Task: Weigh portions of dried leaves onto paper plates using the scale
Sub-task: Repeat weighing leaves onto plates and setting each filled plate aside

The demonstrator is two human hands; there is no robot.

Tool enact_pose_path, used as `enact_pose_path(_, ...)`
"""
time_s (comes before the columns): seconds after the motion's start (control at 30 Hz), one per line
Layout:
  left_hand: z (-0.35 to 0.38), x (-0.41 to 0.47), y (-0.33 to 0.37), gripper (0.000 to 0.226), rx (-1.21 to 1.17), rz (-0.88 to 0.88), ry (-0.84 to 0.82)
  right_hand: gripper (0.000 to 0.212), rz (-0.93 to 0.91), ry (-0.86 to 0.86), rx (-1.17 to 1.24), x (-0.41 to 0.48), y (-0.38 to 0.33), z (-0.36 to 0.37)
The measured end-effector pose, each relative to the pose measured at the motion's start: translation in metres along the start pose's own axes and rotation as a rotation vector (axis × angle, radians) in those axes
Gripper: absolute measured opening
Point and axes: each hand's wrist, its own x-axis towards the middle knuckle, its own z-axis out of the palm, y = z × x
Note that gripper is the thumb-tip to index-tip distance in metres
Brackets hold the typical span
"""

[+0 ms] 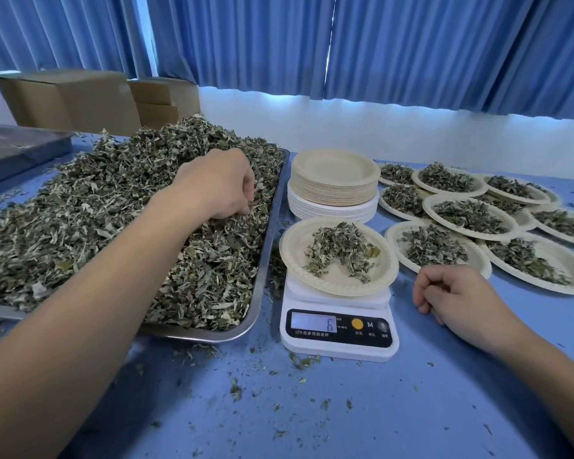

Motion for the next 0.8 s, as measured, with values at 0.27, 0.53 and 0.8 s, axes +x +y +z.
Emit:
enact_pose_path(0.27,-0.005,-0.012,0.02,0.012,-0.375,0.178,0.036,0.051,-0.004,-0.005,-0.004,-0.001,0.001,0.0)
enact_pose_path(0.53,0.01,-0.021,0.041,0.043,-0.622,0.328,-0.245,0.049,0.003,0.0,0.004,-0.001,0.001,0.0)
enact_pose_path(0.8,0.005,-0.001,-0.002,0.032,-0.019,0.086,-0.257,0.05,0.013,0.001,-0.005,-0.001,0.001,0.0)
